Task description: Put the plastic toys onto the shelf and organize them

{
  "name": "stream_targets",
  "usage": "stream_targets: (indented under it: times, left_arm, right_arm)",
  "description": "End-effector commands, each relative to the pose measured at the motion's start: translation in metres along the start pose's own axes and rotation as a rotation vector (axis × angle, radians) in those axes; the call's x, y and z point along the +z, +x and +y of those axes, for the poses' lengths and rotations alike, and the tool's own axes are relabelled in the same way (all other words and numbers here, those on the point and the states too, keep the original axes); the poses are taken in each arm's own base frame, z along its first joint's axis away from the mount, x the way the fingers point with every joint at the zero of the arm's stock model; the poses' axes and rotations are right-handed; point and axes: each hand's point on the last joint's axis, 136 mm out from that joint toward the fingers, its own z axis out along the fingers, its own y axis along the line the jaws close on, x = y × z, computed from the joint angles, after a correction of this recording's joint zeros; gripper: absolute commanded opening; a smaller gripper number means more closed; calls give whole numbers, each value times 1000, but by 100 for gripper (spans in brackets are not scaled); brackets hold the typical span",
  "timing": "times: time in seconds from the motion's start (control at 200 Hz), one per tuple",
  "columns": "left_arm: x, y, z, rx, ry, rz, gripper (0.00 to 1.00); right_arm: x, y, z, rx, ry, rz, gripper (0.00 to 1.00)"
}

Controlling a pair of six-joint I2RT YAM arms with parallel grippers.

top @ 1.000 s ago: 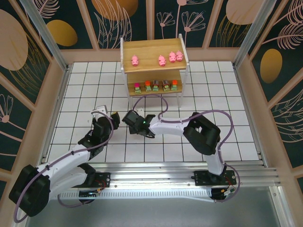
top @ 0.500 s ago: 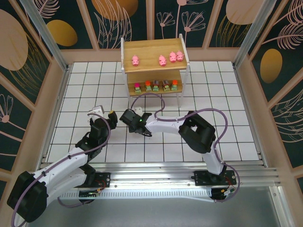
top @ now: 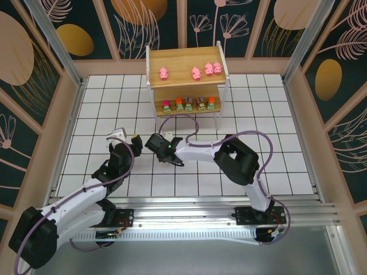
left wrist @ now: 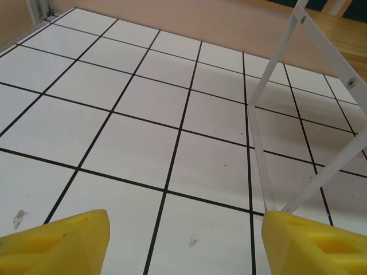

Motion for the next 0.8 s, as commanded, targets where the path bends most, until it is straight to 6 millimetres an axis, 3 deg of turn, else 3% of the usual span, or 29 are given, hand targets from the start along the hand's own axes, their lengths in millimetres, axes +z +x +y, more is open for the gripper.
stream_targets:
  times: [0.0, 0.796]
  left_arm:
    - [2, -2, 2, -22, -10, -8, 71]
    - [8, 3, -2, -8, -8, 14, 71]
  right_arm:
    - [0, -7, -1, -27, 43, -20, 44]
    - [-2, -4, -3, -80, 89, -24, 36]
